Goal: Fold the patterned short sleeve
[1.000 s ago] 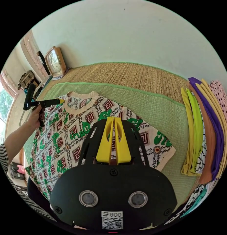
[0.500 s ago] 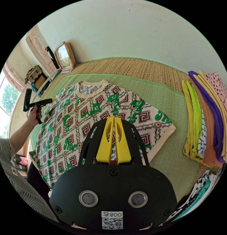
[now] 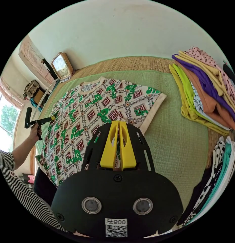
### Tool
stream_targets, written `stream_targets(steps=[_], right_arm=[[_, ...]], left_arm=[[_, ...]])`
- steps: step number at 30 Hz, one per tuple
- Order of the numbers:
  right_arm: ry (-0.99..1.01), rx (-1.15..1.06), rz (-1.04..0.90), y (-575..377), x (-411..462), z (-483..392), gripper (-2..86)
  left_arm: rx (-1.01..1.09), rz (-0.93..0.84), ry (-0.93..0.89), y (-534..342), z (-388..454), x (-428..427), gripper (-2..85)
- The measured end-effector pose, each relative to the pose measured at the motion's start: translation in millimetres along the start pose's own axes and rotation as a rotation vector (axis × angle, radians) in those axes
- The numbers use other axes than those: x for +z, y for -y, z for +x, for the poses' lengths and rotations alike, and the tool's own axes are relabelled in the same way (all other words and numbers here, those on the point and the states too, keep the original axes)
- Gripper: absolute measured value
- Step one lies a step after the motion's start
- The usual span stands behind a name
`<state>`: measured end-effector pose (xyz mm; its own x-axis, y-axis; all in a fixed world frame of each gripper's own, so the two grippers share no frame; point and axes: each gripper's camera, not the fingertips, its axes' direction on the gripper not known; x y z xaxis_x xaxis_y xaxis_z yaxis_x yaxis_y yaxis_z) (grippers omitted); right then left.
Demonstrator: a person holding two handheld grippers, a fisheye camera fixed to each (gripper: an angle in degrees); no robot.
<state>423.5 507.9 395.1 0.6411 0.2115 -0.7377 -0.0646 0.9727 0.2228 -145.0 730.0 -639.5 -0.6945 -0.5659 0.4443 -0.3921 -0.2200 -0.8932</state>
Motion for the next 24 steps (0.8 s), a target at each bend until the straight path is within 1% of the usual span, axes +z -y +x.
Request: stream_targets(steps=[2, 3, 5, 7, 9, 11, 13, 15, 19, 24], right_arm=[[0.036, 0.008, -0.009, -9.6, -3.1, 3.4, 0.0], [0.043, -0.011, 0.020, -16.0, -12.7, -0.6, 0.1], [0.027, -0.044, 0.026, -25.1, -19.9, -9.7, 0.1], [0.004, -0.067, -0.030, -33.9, -9.9, -14.0, 0.1], [-0.005, -0.028, -0.119, -46.2, 14.2, -3.5, 0.2], [0.049, 0.004, -0.068, -52.9, 2.6, 4.9, 0.3], [0.039, 0.022, -0.012, -58.7, -10.8, 9.5, 0.5], [0.000, 0.046, 0.056, -66.4, -24.9, 18.7, 1.0], [-0.017, 0.145, 0.113, -77.1, -28.7, 44.7, 3.5], [0.028, 0.215, 0.180, -90.9, -22.4, 71.4, 6.3]], left_arm=[[-0.030, 0.054, -0.055, -6.5, 4.8, -5.0, 0.2], [-0.034, 0.081, -0.076, -10.1, 11.6, -10.1, 0.2], [-0.039, 0.105, -0.077, -17.6, 23.9, -14.0, 0.2], [-0.052, 0.057, -0.060, -26.2, 35.8, -2.7, 0.2], [-0.067, -0.019, -0.043, -30.5, 40.6, 13.7, 0.3], [-0.096, -0.025, -0.047, -34.5, 47.2, 19.5, 0.4], [-0.055, 0.034, -0.143, -32.9, 68.1, 17.7, 0.8], [0.001, 0.042, -0.193, -25.8, 91.2, 22.9, 1.4], [0.176, -0.026, -0.304, 8.2, 164.9, 60.3, 4.8], [0.373, -0.087, -0.399, 57.7, 267.6, 115.8, 6.7]])
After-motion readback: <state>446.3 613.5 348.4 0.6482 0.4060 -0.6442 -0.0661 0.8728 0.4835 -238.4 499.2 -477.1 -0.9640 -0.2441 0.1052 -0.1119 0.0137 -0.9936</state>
